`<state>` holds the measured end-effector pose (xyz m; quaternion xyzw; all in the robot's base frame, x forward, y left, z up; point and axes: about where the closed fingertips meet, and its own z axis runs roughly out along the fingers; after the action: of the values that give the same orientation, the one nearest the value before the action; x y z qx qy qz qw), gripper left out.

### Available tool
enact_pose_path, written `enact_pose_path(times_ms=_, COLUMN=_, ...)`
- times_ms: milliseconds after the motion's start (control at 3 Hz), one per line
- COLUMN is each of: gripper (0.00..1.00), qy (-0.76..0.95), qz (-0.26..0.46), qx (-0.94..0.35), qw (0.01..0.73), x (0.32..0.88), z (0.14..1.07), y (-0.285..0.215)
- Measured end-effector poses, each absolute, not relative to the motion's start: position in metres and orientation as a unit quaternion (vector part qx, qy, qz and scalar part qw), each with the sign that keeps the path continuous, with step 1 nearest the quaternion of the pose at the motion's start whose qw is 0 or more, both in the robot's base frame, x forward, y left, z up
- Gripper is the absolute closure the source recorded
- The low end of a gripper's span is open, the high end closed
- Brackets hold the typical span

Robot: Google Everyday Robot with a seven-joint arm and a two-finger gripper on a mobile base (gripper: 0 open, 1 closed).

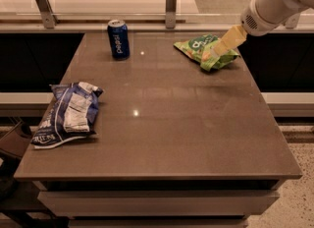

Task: Move green rice chip bag near blue chip bag

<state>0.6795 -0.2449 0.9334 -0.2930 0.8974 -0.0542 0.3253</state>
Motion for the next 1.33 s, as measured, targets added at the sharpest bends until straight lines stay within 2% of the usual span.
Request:
enact_pose_path(times_ms=667, gripper=0.0, qy=0.906, qz=-0.02, qx=-0.258, qw=0.334, x=0.739, z=0.901, y=-0.24)
enact_pose_path(times_ms=1333, gripper=0.0, qy=0.921, qz=0.027, qx=-0.236, qw=0.309, x=0.759, z=0.859, y=-0.244)
